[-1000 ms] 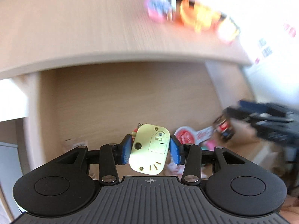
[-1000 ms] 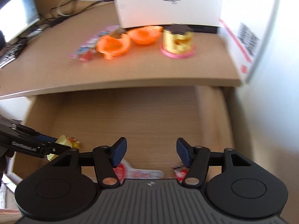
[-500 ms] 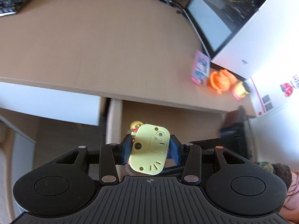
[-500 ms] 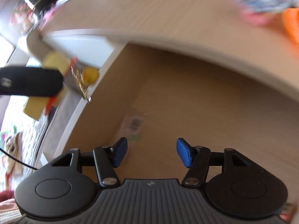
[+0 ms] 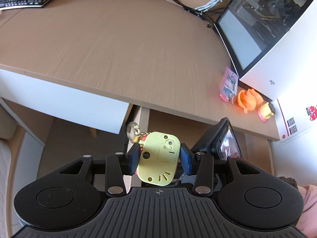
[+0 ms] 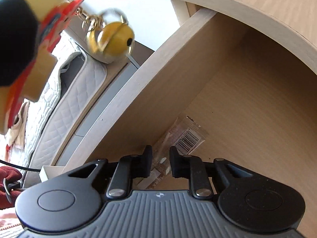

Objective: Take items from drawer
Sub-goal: 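Lift the keychain toy out of the drawer with the left tool, then raise the keychain toy with the left tool while the right tool grasps the clear candy packet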

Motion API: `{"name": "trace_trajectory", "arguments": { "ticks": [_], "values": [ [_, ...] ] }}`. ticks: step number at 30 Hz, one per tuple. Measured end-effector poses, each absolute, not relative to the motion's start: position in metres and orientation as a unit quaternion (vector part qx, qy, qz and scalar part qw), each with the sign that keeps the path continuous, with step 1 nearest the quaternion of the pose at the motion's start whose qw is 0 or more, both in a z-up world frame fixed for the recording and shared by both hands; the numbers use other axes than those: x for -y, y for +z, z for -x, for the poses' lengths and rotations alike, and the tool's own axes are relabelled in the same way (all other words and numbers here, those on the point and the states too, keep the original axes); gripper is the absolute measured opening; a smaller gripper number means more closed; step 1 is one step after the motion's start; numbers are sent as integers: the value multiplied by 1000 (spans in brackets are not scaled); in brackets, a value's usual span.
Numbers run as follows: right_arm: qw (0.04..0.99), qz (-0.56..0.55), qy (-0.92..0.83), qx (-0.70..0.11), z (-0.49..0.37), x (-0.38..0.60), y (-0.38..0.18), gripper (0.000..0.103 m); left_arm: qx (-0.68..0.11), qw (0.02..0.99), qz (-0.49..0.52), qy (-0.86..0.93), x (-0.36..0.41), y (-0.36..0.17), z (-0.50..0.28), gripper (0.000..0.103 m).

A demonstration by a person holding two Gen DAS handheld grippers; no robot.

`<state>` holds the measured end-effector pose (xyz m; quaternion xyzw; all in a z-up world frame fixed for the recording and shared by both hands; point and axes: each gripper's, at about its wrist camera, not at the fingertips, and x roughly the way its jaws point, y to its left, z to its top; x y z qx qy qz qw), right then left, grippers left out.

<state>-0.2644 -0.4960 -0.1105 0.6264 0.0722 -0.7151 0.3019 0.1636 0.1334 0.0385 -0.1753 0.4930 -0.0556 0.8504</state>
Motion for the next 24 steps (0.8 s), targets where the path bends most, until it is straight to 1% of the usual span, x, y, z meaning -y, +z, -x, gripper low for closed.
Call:
{"name": "trace_trajectory", "arguments": {
  "ticks": [5, 7, 11, 12, 14, 16, 19, 21, 24],
  "values": [
    [271, -622, -726, -110, 266, 491, -109, 18, -495, 847, 181, -71, -130, 34, -163, 47],
    [252, -617, -733, -136, 264, 481, -110, 15, -496, 845, 183, -77, -128, 32, -163, 47],
    [221, -618, -745, -123, 262, 448, -102, 15, -498, 843, 188, -79, -125, 28, -162, 47],
    [229, -615, -746, -112, 261, 443, -98, 18, -499, 843, 186, -77, -124, 28, -162, 47],
    [259, -609, -744, -92, 258, 441, -89, 18, -501, 844, 178, -75, -122, 30, -164, 47],
    [299, -596, -740, -87, 254, 451, -82, 22, -501, 846, 169, -78, -121, 34, -166, 47],
    [336, -573, -737, -124, 230, 483, -78, 23, -499, 849, 152, -81, -119, 41, -172, 47],
    [344, -559, -740, -148, 223, 512, -81, 22, -497, 851, 147, -79, -119, 45, -176, 47],
    [351, -559, -736, -149, 231, 524, -84, 22, -494, 854, 143, -74, -121, 50, -180, 47]
  ]
}}
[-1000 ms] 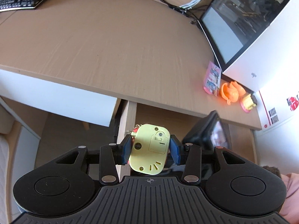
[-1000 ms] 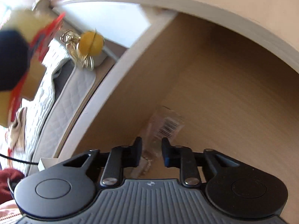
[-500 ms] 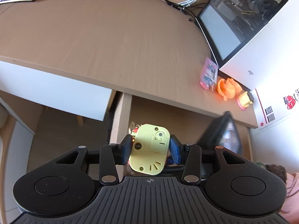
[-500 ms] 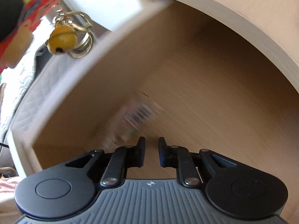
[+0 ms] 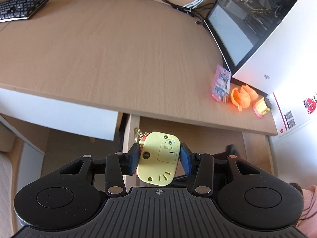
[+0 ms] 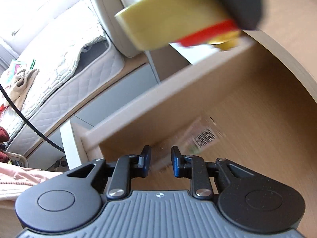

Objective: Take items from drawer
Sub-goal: 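Raise the keychain toy with the left tool while the right tool grasps the clear candy packet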

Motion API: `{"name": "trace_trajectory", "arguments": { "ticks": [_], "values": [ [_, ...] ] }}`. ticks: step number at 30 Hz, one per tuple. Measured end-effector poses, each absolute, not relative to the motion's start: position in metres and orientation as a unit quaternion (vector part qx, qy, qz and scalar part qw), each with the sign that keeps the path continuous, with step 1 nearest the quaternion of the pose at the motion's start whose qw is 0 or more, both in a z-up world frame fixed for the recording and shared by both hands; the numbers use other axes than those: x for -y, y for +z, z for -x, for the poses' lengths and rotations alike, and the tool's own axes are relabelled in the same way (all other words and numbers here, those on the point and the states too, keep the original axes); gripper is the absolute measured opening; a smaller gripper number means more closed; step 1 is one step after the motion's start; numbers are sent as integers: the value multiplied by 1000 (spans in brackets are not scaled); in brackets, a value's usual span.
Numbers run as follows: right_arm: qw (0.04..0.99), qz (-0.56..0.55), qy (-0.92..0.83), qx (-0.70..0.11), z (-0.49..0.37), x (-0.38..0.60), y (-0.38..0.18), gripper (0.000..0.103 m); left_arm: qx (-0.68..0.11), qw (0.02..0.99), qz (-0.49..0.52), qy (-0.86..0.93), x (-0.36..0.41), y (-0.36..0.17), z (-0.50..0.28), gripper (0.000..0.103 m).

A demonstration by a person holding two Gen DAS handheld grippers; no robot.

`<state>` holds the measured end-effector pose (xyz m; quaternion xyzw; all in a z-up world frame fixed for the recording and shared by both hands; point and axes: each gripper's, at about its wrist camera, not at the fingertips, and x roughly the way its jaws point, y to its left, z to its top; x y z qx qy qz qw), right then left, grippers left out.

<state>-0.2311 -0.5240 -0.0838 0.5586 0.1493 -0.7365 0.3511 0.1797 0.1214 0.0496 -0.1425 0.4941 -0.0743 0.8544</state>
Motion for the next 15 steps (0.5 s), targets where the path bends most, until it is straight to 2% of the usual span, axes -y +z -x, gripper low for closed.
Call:
{"name": "trace_trajectory", "arguments": {
  "ticks": [7, 9, 10, 13, 15],
  "values": [
    [345, -585, -722, -134, 240, 528, -95, 23, -489, 856, 151, -75, -121, 50, -181, 47],
    [310, -597, -726, -143, 243, 522, -108, 23, -491, 853, 158, -77, -121, 47, -180, 47],
    [290, -603, -726, -159, 241, 519, -114, 28, -492, 852, 161, -77, -122, 45, -179, 47],
    [270, -606, -737, -130, 240, 502, -113, 27, -494, 848, 176, -77, -124, 39, -175, 47],
    [243, -605, -744, -148, 237, 489, -115, 27, -497, 844, 184, -77, -125, 35, -172, 47]
  ]
}}
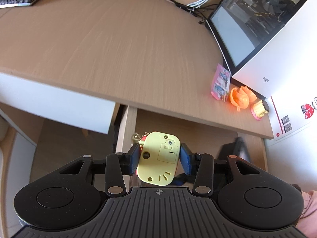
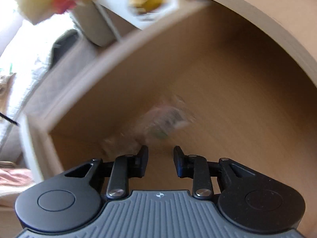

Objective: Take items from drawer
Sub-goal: 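Raise the keychain toy with the left tool while the right tool grasps the clear candy packet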

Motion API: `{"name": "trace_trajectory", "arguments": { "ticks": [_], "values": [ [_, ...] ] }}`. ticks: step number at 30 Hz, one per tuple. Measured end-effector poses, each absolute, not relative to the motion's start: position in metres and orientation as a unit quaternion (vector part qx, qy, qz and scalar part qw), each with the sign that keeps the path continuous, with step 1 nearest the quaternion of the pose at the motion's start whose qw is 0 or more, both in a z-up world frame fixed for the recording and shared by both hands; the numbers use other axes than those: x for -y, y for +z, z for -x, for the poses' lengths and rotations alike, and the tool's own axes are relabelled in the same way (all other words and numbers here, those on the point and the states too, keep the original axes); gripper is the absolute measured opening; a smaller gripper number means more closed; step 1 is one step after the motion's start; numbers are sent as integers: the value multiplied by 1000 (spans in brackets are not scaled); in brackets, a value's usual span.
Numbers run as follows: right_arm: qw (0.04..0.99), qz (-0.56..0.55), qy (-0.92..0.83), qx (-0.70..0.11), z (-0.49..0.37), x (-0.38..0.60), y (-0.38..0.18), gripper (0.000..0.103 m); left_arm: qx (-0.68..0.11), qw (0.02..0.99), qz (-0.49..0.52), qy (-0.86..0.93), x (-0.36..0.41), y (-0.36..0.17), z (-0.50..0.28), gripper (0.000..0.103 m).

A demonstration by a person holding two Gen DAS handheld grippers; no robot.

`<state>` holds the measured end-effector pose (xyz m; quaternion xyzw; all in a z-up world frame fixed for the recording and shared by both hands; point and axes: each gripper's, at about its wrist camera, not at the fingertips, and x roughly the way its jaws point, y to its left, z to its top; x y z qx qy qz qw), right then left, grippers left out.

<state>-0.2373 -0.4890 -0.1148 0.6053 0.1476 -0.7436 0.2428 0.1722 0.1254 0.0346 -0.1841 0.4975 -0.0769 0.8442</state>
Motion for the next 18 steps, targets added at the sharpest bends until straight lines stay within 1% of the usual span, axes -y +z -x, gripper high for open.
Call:
{"name": "trace_trajectory", "arguments": {
  "ticks": [7, 11, 13, 15, 18],
  "values": [
    [174, -610, -760, -141, 236, 455, -109, 26, -503, 837, 201, -69, -134, 26, -159, 47],
    [205, -600, -766, -110, 238, 463, -91, 27, -499, 840, 205, -57, -143, 31, -154, 47],
    [223, -602, -762, -89, 244, 475, -86, 33, -492, 844, 207, -49, -147, 36, -151, 47],
    [235, -610, -753, -70, 255, 487, -86, 36, -486, 848, 210, -41, -154, 41, -147, 47],
    [247, -613, -747, -75, 260, 513, -94, 36, -483, 851, 207, -27, -161, 46, -144, 47]
  ]
}}
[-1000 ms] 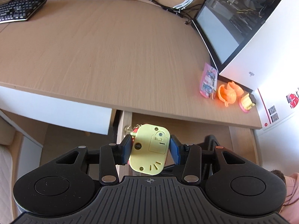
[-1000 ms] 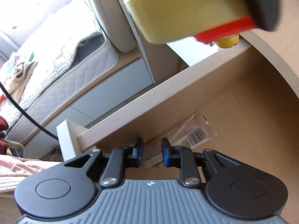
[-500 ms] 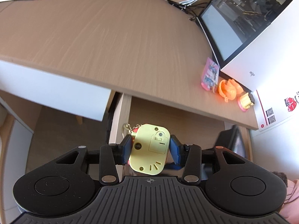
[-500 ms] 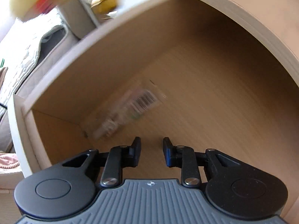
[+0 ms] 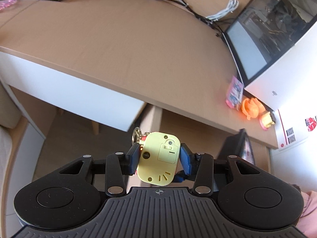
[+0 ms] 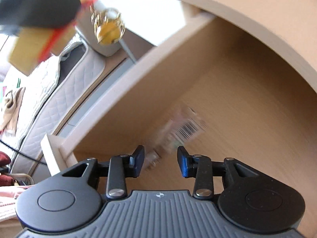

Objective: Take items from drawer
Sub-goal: 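Raise the keychain toy with the left tool while the right tool grasps the clear candy packet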

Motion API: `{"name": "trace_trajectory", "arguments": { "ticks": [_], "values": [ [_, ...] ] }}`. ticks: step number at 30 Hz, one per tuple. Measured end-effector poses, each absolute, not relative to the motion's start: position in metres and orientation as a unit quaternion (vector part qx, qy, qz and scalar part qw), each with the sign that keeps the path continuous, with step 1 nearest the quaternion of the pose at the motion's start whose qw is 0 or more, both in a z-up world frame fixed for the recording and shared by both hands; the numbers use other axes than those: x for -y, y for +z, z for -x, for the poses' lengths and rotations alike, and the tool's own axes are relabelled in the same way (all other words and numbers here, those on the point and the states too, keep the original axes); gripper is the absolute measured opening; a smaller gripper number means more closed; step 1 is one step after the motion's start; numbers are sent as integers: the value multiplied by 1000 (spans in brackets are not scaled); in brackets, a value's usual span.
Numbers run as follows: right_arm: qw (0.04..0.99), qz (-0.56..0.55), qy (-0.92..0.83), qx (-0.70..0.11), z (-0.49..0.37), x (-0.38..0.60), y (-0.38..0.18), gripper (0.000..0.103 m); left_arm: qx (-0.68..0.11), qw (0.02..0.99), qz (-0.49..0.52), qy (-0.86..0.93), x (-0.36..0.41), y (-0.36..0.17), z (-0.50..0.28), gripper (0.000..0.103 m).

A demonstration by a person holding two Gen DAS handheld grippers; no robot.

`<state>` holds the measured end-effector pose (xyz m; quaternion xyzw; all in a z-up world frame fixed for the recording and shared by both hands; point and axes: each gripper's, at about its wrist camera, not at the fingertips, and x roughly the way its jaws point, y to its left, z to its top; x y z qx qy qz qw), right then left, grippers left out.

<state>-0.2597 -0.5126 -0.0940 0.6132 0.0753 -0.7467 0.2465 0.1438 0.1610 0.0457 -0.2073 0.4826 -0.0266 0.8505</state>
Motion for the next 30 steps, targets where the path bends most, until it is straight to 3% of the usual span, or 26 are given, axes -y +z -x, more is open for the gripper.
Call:
{"name": "trace_trajectory", "arguments": {
  "ticks": [9, 15, 17, 20, 21, 22, 28, 29, 30],
  "values": [
    [217, -625, -735, -148, 274, 516, -111, 34, -476, 847, 234, -17, -170, 47, -132, 47],
    [116, -630, -757, -127, 249, 427, -101, 34, -486, 840, 238, -45, -155, 33, -135, 47],
    [84, -624, -772, -85, 244, 400, -90, 34, -490, 836, 240, -58, -146, 26, -137, 47],
    [66, -620, -782, 4, 237, 377, -76, 47, -494, 832, 243, -71, -135, 19, -139, 47],
    [60, -618, -784, 12, 235, 376, -74, 56, -496, 832, 239, -73, -132, 18, -140, 47],
    [53, -619, -784, 9, 234, 378, -74, 58, -497, 832, 233, -74, -128, 17, -140, 47],
    [1, -651, -758, 33, 253, 388, -105, 57, -504, 838, 194, -83, -114, 21, -134, 47],
    [-1, -647, -762, 26, 253, 392, -106, 53, -504, 839, 190, -84, -113, 21, -132, 47],
    [1, -645, -764, 14, 253, 398, -105, 43, -505, 838, 189, -86, -113, 20, -131, 47]
  ]
}}
